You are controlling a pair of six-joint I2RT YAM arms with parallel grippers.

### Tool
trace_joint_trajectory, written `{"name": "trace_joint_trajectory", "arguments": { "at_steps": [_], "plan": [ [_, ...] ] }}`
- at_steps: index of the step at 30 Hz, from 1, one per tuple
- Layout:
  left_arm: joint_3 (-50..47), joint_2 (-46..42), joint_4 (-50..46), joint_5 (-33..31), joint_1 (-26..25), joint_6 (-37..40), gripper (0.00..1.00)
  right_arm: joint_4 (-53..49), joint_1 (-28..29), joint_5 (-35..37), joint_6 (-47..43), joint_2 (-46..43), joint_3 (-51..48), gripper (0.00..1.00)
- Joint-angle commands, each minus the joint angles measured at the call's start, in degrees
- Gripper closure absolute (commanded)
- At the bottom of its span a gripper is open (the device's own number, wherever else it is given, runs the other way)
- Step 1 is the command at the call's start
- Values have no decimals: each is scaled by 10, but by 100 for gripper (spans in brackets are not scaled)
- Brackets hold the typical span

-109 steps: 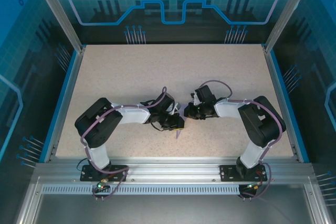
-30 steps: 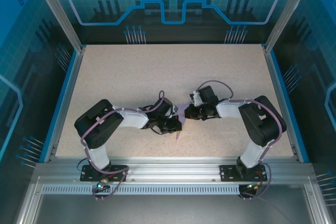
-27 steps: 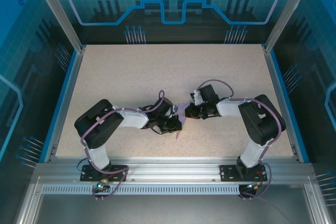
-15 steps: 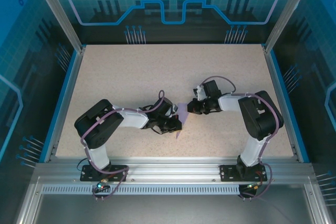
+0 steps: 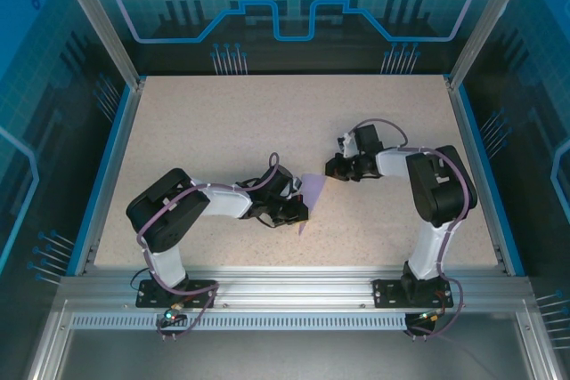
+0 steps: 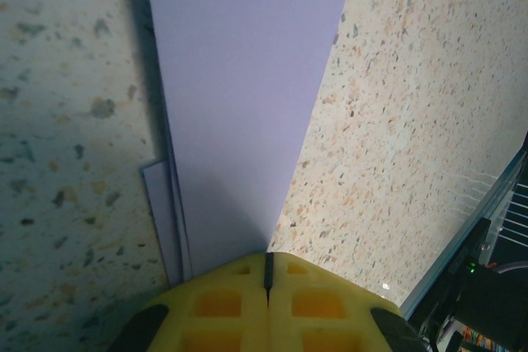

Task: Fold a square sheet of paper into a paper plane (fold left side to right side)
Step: Fold the wing for the fifth time at the center of the table.

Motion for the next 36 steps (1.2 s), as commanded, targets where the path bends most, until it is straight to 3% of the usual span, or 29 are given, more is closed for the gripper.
{"name": "trace_joint_trajectory", "arguments": {
  "at_steps": [1,10,17,26,36],
  "plan": [
    [-24,5,-57,-1,-4,-4,97,-8,-18,24,-15,17,22,93],
    [-28,-3,-48,-2,-4,-5,97,-23,-20,35,-13,-88,-2,92],
    [-30,-5,-45,-3,-4,-6,97,17,36,20,37,-170,-106,92],
    [-30,-5,-44,-3,-5,-6,97,83,134,25,102,-159,-145,92],
    [-31,-21,-41,-2,-4,-4,96,68,149,39,112,-94,-127,92]
  ]
}}
